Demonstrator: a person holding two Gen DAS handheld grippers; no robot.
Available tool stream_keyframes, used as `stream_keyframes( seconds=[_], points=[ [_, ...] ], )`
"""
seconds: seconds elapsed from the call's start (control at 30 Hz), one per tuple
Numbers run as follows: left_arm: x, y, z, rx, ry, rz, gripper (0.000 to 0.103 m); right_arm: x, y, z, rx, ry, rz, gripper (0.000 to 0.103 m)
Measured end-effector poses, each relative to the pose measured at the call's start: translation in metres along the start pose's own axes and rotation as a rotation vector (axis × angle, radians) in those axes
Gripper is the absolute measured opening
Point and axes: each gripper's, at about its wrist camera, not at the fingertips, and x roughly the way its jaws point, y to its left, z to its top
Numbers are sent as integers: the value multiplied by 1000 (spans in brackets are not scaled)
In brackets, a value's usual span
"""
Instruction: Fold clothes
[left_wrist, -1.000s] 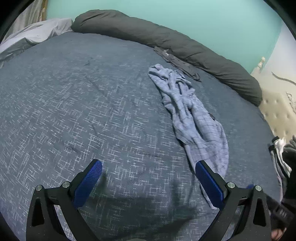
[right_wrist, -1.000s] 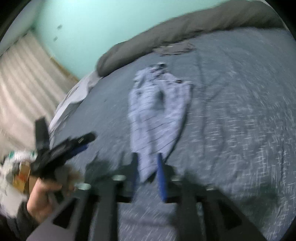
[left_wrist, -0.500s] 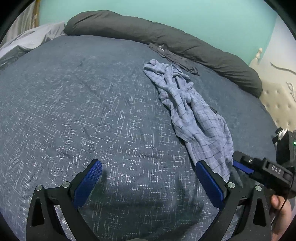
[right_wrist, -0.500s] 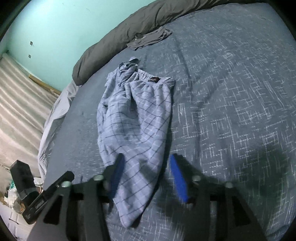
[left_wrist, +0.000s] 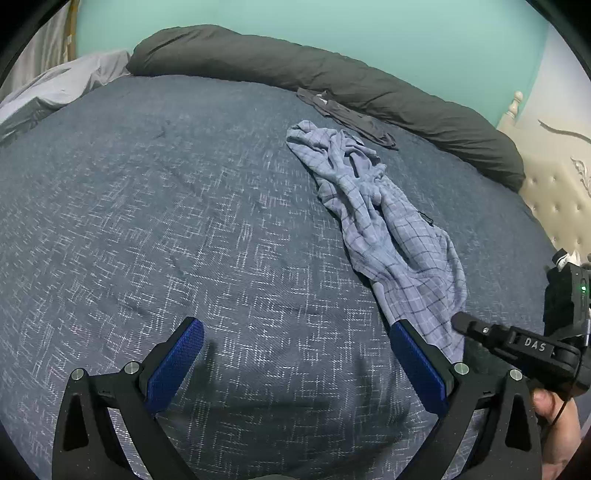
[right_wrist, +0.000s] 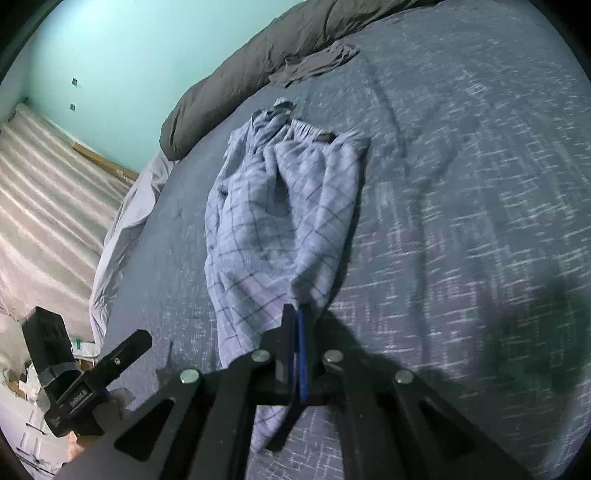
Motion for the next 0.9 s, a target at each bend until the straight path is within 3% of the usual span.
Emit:
stream_keyframes(
  seconds=[0.17, 0.5, 0.77, 0.8, 0.87, 0.9],
  points=[
    [-1, -4, 0, 9, 4, -10, 103, -24, -7, 4, 33, -66, 16, 1],
    [-3, -16, 0, 30, -3, -16, 103, -115, -23, 0, 27, -228, -25, 0],
    [-2, -25, -1, 34, -6, -6, 103, -87, -32, -5, 81, -87, -3, 3],
    [-1, -24, -1, 34, -6, -2, 103, -78, -29, -3, 72, -74, -14, 5],
    [0, -22, -2, 35, -3, 1, 103, -68, -26, -1, 73, -61, -25, 18],
    [1, -21, -2, 37, 0, 2, 103, -60, -25, 0, 87, -51, -18, 36]
  ],
)
